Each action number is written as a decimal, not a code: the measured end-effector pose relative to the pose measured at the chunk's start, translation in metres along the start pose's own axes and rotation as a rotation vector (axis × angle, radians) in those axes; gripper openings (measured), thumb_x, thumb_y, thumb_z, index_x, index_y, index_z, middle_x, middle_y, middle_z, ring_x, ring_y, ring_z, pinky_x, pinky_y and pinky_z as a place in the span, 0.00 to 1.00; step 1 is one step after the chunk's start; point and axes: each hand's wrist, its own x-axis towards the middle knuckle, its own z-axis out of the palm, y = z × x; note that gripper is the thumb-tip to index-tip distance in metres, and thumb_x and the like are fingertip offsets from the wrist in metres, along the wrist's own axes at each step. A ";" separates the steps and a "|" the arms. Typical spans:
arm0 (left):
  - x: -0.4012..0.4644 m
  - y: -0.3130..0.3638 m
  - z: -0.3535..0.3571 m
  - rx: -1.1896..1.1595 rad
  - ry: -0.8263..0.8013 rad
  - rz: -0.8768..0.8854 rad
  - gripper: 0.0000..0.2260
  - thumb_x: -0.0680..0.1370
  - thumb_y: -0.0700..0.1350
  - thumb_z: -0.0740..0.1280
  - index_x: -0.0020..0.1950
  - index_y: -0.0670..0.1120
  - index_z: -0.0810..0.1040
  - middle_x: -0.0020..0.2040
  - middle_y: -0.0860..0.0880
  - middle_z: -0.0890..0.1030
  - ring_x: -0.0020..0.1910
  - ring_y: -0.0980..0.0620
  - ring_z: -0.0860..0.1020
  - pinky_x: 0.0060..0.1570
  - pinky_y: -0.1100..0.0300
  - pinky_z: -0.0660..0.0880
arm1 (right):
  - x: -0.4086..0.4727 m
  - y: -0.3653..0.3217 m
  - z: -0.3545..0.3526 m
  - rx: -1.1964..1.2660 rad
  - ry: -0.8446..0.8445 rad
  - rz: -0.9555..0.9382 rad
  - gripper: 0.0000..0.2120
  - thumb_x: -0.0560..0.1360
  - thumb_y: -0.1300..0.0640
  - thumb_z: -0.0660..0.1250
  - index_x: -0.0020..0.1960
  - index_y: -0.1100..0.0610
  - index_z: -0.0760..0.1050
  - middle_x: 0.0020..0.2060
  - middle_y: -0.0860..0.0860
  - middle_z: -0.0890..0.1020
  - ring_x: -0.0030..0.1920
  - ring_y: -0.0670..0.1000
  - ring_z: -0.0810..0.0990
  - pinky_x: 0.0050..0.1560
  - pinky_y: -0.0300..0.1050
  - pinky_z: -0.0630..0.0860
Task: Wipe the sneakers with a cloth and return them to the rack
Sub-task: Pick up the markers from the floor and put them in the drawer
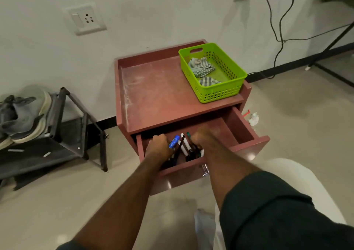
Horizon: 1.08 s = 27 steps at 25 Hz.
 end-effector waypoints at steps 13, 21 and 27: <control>-0.030 -0.004 -0.034 0.109 0.124 0.181 0.11 0.75 0.51 0.68 0.51 0.45 0.77 0.51 0.45 0.80 0.52 0.42 0.79 0.50 0.49 0.78 | -0.037 -0.013 0.011 -0.372 0.263 -0.295 0.15 0.76 0.49 0.66 0.58 0.56 0.76 0.58 0.56 0.80 0.61 0.60 0.78 0.57 0.51 0.74; -0.112 -0.121 -0.163 0.561 0.378 0.432 0.15 0.76 0.57 0.61 0.52 0.48 0.78 0.50 0.47 0.81 0.52 0.46 0.80 0.54 0.50 0.73 | -0.128 -0.078 0.064 -0.483 0.545 -0.801 0.13 0.74 0.52 0.63 0.55 0.55 0.76 0.51 0.53 0.81 0.54 0.57 0.78 0.54 0.53 0.72; -0.191 -0.263 -0.236 0.622 0.451 0.156 0.13 0.76 0.54 0.64 0.51 0.46 0.78 0.51 0.45 0.82 0.53 0.43 0.79 0.55 0.48 0.73 | -0.223 -0.212 0.150 -0.502 0.402 -1.105 0.15 0.72 0.57 0.64 0.58 0.55 0.73 0.54 0.54 0.80 0.57 0.58 0.77 0.56 0.53 0.72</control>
